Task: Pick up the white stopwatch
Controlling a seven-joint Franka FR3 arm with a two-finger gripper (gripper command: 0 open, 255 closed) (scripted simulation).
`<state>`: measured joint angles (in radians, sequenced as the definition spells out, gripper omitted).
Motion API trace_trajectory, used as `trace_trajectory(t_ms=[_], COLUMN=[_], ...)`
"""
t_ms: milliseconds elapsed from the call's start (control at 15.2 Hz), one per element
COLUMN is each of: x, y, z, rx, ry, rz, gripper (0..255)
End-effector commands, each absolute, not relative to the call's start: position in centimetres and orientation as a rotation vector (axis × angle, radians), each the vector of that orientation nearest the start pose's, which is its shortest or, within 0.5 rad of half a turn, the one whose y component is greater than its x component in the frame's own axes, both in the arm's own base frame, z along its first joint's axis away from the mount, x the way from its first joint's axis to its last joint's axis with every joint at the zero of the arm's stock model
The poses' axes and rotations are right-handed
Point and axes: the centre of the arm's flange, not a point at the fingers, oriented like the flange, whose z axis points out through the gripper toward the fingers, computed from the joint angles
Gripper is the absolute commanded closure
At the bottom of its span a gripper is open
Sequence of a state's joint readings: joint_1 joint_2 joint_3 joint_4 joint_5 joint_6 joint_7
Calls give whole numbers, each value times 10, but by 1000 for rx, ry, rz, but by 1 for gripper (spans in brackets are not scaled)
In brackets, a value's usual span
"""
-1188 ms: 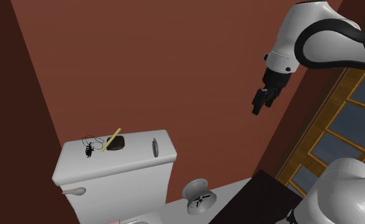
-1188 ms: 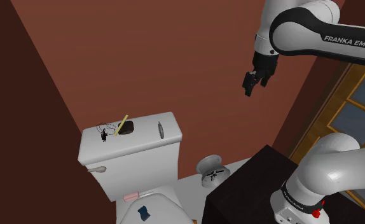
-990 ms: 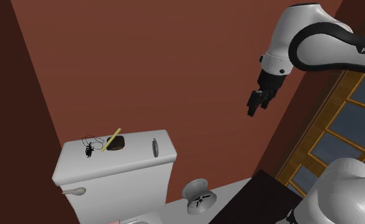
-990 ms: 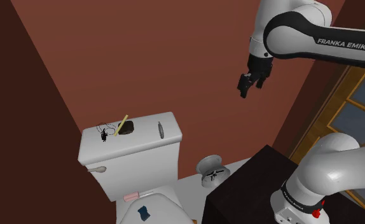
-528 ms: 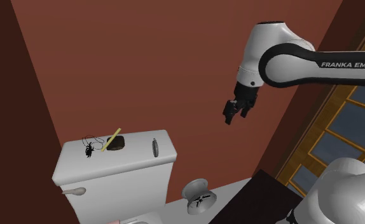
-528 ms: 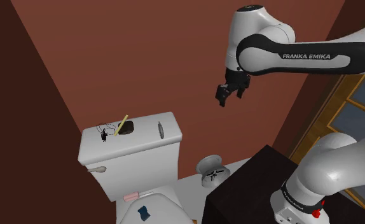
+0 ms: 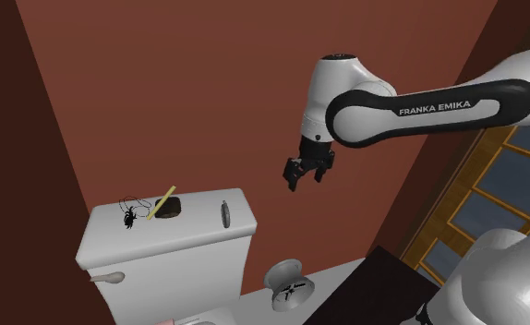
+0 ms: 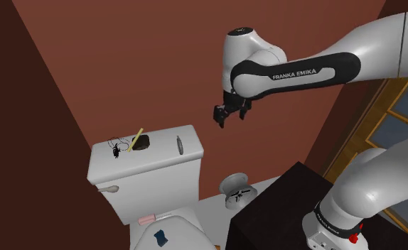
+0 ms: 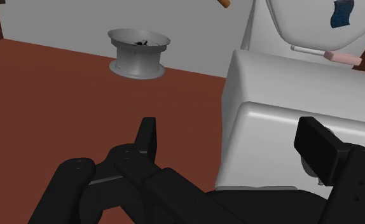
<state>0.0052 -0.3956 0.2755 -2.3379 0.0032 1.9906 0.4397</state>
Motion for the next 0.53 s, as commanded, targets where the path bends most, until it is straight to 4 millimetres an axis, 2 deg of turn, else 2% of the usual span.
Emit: trace_trajectory(t_ms=[0, 462], x=[436, 496], y=[143, 194], z=[470, 424], rx=[-3202, -3178], ry=[319, 417], rz=[-113, -124], gripper=[0, 0])
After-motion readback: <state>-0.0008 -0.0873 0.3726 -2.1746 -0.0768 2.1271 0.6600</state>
